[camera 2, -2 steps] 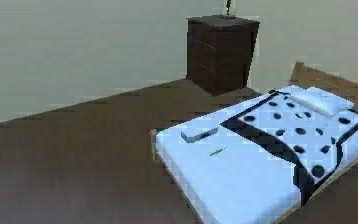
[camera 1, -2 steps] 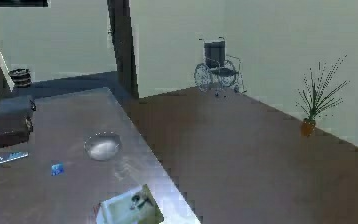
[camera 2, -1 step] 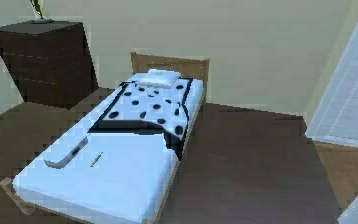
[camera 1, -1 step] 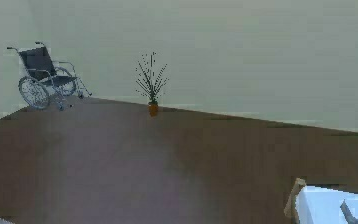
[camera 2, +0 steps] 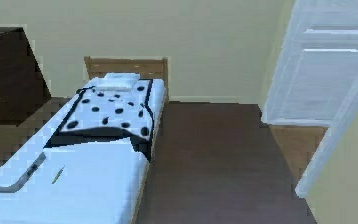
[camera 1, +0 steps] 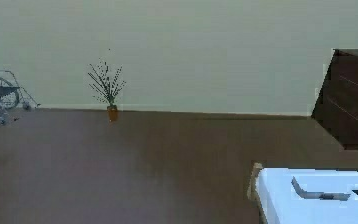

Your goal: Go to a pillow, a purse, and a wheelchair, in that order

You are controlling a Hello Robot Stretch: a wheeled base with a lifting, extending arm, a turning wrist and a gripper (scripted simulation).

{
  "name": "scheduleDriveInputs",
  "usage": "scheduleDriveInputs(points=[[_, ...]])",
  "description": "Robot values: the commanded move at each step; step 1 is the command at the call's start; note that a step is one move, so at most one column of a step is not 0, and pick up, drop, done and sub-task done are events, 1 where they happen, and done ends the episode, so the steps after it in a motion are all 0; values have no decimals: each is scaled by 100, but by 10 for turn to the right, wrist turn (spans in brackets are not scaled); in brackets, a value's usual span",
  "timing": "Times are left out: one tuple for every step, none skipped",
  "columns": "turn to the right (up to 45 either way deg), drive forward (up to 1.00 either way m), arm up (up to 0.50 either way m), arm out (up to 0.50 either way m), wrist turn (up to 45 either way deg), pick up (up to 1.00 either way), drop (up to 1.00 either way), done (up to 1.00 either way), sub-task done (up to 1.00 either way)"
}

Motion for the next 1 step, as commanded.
scheduleDriveInputs(points=[[0, 45, 0, 0, 0, 0, 0, 0, 0]])
